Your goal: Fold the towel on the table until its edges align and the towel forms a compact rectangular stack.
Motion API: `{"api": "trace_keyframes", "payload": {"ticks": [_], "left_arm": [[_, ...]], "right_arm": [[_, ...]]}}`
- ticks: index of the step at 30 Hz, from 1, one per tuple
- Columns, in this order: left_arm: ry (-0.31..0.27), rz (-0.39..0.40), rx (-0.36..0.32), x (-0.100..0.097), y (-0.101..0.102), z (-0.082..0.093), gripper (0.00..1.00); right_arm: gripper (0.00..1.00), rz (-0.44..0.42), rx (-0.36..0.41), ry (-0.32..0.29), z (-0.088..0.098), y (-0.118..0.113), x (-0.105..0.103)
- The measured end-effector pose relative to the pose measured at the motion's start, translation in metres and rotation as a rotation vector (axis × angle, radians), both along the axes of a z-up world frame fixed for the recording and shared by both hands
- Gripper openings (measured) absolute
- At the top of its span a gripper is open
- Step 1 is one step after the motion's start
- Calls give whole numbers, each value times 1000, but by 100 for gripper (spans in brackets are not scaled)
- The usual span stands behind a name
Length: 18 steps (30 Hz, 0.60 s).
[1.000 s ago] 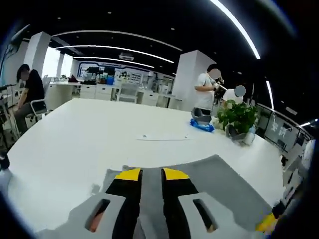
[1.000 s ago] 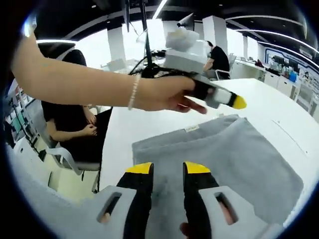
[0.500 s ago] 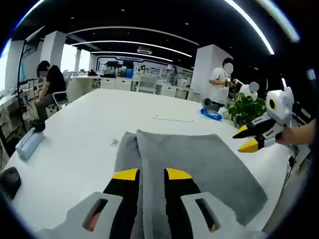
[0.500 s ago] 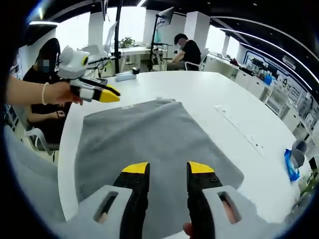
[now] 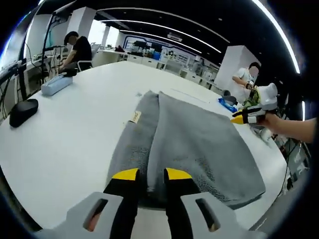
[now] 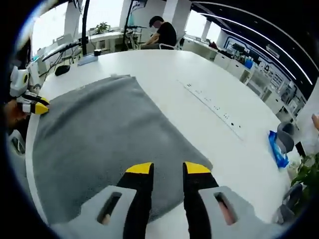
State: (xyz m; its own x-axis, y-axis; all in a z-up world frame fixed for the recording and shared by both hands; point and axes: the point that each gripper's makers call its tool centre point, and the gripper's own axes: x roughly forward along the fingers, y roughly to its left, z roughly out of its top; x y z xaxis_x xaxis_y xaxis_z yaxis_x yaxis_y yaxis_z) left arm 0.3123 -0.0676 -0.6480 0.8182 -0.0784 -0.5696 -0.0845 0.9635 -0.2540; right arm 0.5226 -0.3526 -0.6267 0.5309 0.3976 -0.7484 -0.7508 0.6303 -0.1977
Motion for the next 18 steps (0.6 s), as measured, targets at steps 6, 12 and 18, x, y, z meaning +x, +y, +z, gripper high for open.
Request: {"api": "trace_keyframes", "payload": {"ticks": [6,12,18], "left_arm": [[23,27,-33,-7,-2,0,5],[32,77,-40,-16,7,4,4],[61,120,61,-26,22,5,5]], "right_arm": [[13,-28,-73,16,-17,-11,7],[9,-27,-113,21,-27,-19,15],[9,-31,-104,19,-24,-19,20]]}}
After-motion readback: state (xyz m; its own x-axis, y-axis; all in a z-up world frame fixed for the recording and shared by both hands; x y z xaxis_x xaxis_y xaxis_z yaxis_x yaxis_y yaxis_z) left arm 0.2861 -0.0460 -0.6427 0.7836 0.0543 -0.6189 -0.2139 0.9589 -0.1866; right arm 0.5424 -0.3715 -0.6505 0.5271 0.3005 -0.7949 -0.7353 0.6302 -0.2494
